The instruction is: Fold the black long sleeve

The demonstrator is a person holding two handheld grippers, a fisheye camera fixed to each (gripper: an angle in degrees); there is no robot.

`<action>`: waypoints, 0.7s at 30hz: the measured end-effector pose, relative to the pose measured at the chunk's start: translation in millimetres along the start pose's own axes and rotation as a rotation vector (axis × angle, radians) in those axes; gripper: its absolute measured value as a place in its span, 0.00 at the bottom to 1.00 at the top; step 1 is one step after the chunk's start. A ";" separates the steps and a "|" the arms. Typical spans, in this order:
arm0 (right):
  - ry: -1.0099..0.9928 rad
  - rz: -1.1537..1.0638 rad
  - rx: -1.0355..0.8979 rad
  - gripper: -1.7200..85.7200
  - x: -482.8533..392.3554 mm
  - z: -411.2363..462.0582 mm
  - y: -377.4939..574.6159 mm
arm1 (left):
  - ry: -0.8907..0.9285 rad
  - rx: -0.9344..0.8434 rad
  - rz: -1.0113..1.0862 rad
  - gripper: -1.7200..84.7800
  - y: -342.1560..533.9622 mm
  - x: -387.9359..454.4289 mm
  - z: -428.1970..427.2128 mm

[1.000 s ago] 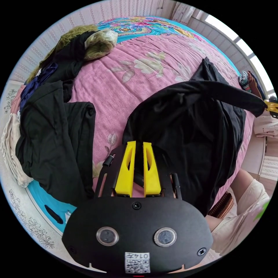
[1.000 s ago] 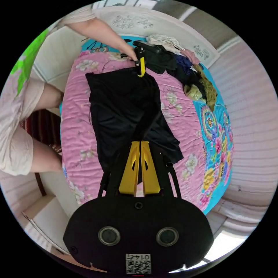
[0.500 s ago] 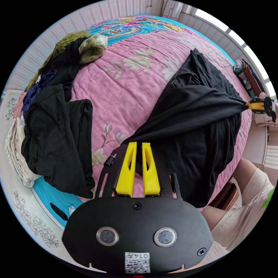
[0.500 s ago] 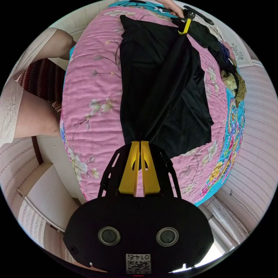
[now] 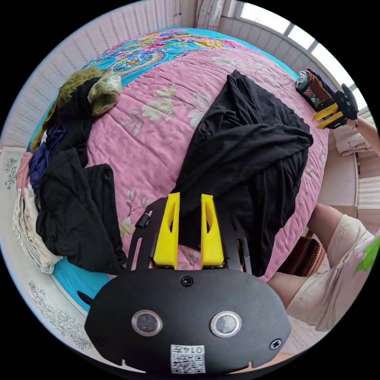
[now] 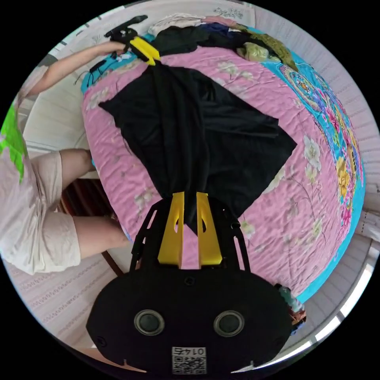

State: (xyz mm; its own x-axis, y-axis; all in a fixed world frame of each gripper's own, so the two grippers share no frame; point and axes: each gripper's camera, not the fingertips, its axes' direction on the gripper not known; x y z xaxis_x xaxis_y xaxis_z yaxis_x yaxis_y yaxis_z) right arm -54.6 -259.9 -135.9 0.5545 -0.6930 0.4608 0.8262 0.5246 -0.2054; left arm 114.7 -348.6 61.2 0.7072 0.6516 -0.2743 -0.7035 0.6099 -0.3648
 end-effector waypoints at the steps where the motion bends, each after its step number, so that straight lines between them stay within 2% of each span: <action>1: -0.043 -0.016 0.067 0.10 3.3 -1.5 -19.6 | -0.001 -0.015 0.011 0.12 -2.5 2.4 4.9; 6: -0.169 -0.051 0.212 0.11 16.5 13.5 -109.5 | -0.023 -0.051 0.032 0.12 1.4 17.4 29.2; 10: -0.224 -0.010 0.229 0.08 34.9 40.9 -163.6 | -0.002 -0.018 -0.007 0.12 6.2 15.6 32.3; 15: -0.123 0.015 0.069 0.04 58.3 79.3 -187.0 | 0.037 -0.012 -0.011 0.12 7.6 12.0 33.2; 21: -0.151 0.170 0.182 0.04 114.9 61.3 -167.4 | 0.035 -0.016 -0.001 0.12 7.6 15.1 32.8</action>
State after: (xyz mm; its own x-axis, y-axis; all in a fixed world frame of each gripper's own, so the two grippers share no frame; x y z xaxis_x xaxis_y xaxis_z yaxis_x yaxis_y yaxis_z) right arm -135.4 -397.0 4.4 0.6513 -0.5127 0.5594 0.6835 0.7166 -0.1389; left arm 117.8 -319.4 83.5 0.7098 0.6350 -0.3048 -0.7021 0.6030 -0.3787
